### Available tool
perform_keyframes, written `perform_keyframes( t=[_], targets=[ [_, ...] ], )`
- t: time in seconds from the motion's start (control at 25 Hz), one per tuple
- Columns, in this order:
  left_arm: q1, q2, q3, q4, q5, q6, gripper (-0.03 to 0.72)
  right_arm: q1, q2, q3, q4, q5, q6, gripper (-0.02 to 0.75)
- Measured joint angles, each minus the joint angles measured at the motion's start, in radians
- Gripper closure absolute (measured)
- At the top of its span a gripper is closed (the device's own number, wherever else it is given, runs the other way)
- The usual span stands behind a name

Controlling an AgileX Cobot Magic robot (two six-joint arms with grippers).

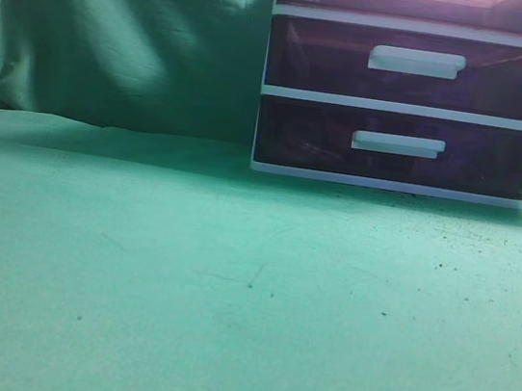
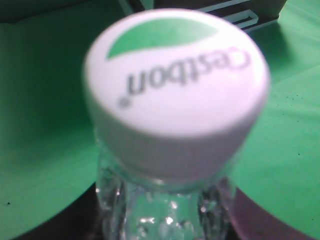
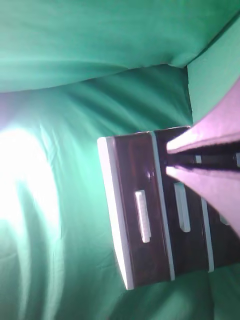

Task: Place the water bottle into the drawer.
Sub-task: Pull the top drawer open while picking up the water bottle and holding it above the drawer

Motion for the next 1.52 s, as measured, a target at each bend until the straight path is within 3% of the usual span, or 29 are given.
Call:
perform_keyframes(
  t=[0.24,0.32,0.44,0.56,0.68,0.72,0.92,1.2,1.52],
  targets=[
    [0.000,0.014,0.000,0.006,0.008,0.005,0.414,0.000,0.308,-0.293,-0.006,0.297,-0.046,0.688],
    [0.000,0.021,0.000,0.021,0.010,0.007,0.414,0.000,0.411,-0.331,-0.009,0.314,-0.112,0.688],
    [0.000,0.040,0.000,0.047,0.011,0.007,0.414,0.002,0.565,-0.346,-0.015,0.182,-0.328,0.688],
    [0.000,0.045,0.000,0.059,0.013,0.007,0.414,0.025,0.725,-0.381,-0.072,-0.014,-0.743,0.688],
    [0.000,0.045,0.000,0.066,0.013,0.007,0.414,0.038,0.913,-0.445,-0.145,-0.197,-1.008,0.688],
    [0.000,0.045,0.000,0.068,0.013,0.007,0.414,0.040,0.966,-0.482,-0.161,-0.225,-1.043,0.617],
    [0.000,0.049,0.000,0.077,0.013,0.007,0.414,0.078,1.239,-0.671,-0.248,-0.270,-1.088,0.437],
    [0.000,0.069,0.000,0.087,0.014,0.007,0.414,0.153,1.511,-0.889,-0.434,-0.271,-1.092,0.416],
    [0.000,0.145,0.000,0.135,0.014,0.009,0.414,0.158,1.719,-1.066,-0.466,-0.271,-1.092,0.416]
  ],
)
